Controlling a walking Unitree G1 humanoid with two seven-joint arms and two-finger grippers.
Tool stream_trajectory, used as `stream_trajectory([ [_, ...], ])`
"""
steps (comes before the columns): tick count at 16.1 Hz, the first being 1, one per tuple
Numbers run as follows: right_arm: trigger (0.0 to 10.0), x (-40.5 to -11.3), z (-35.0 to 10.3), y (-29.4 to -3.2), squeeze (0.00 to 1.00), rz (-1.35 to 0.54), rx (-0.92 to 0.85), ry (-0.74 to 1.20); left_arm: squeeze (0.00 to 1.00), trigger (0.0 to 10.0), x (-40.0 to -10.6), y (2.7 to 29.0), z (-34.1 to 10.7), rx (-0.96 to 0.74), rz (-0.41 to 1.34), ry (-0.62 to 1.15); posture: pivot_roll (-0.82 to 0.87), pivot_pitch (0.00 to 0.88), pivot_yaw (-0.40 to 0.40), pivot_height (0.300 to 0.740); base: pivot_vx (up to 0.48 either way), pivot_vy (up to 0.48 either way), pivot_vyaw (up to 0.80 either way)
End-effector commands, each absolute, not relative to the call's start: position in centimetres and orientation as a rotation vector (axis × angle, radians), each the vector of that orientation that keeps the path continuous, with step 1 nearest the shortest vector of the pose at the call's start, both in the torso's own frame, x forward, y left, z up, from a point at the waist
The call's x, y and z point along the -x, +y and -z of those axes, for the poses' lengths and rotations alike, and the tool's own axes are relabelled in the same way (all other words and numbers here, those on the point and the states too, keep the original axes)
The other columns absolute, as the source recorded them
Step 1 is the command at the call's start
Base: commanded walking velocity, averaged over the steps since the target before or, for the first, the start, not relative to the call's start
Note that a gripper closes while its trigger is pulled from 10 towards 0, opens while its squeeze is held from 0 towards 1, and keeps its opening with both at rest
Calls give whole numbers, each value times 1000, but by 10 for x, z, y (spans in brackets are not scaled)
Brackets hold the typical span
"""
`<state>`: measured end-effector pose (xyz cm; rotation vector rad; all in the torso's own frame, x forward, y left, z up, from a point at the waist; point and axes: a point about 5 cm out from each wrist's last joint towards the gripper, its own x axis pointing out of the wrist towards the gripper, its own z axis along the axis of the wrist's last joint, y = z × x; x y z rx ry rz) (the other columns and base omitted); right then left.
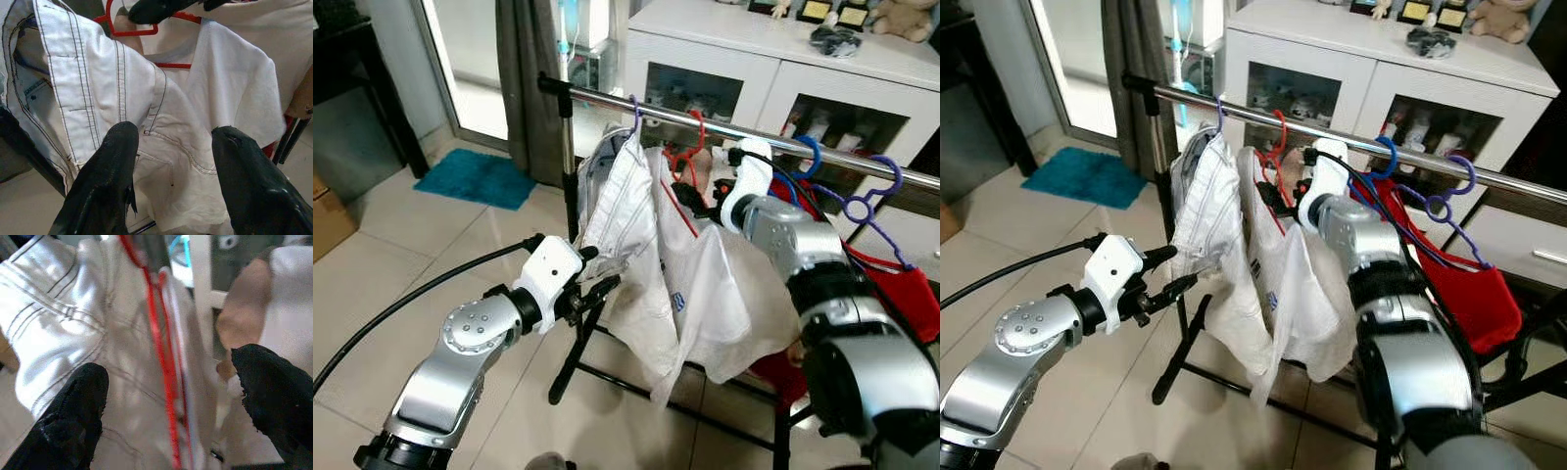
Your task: Hang hanger
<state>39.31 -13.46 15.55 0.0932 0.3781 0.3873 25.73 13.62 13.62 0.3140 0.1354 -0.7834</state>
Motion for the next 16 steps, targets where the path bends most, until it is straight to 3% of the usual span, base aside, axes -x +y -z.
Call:
stream_trajectory([
  [1,10000,-397,-164,-140,0,-389,-89,353,0,10000,-255,132,-139,-314,810,128,90,0,-63,740,0,0,0],
  [7,10000,-405,-167,-132,0,-338,-47,412,0,10000,-256,133,-139,-320,807,132,100,0,-75,740,0,0,0],
  [8,9412,-406,-167,-131,0,-317,-55,421,0,10000,-255,133,-138,-321,807,135,99,0,-76,740,0,0,0],
  [9,5333,-406,-166,-131,0,-299,-65,428,0,10000,-254,133,-138,-321,808,137,98,0,-76,740,0,0,0],
  [11,4353,-406,-166,-132,0,-275,-107,431,0,10000,-254,133,-138,-320,810,138,98,0,-76,740,0,0,0],
  [12,2078,-406,-165,-133,0,-264,-113,435,0,10000,-254,133,-138,-319,811,140,94,0,-76,740,0,0,0],
  [14,627,-406,-163,-134,0,-248,-110,440,0,10000,-254,132,-137,-318,813,141,94,0,-76,740,0,0,0],
  [16,0,-406,-162,-132,0,-239,-118,437,0,10000,-255,132,-137,-319,812,142,96,0,-77,740,0,0,0],
])
